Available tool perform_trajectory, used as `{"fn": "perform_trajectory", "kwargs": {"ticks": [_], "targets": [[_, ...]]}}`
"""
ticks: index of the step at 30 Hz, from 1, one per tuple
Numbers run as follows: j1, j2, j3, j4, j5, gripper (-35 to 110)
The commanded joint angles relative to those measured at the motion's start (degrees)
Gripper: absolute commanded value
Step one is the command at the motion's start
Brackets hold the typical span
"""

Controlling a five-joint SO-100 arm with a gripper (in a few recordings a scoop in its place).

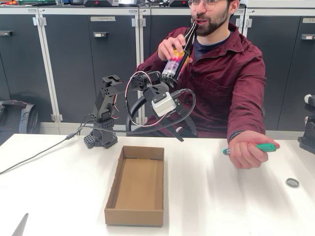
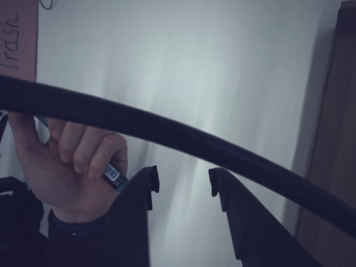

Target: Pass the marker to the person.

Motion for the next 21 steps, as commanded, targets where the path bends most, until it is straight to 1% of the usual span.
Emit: {"fn": "perform_trajectory", "kwargs": {"ticks": [1, 21], "targets": [[0.62, 5.36, -0.7, -0.88, -0.7, 19], [1.58, 6.42, 1.23, -1.41, -0.53, 19]]}}
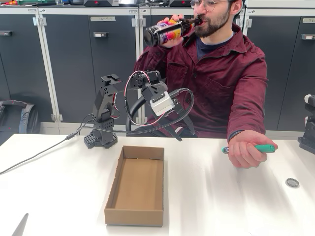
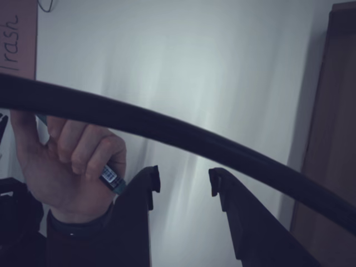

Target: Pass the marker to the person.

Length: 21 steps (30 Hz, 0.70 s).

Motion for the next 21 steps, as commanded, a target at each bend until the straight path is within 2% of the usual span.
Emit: {"fn": "perform_trajectory", "kwargs": {"ticks": [1, 21], "targets": [[0.53, 4.83, -0.79, -1.05, -0.35, 19], [1.49, 5.01, 0.62, -1.85, -0.18, 19]]}}
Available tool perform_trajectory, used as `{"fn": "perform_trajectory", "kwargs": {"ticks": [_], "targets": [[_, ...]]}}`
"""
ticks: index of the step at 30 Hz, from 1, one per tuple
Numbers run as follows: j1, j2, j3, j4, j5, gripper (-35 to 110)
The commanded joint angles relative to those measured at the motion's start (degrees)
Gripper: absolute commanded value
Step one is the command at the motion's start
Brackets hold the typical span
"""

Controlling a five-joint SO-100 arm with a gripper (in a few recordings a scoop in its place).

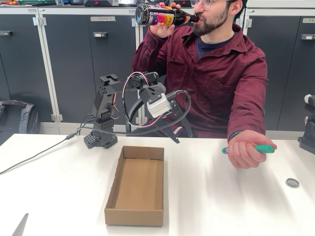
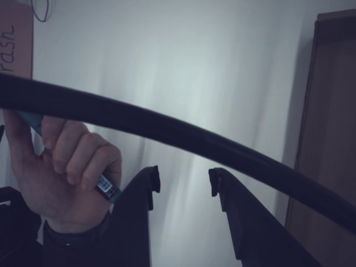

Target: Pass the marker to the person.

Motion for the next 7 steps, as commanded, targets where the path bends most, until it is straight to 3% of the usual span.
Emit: {"fn": "perform_trajectory", "kwargs": {"ticks": [1, 7], "targets": [[0.44, 4.83, -0.26, -1.23, 0.18, 19], [0.44, 4.83, -0.35, -1.49, 0.18, 18]]}}
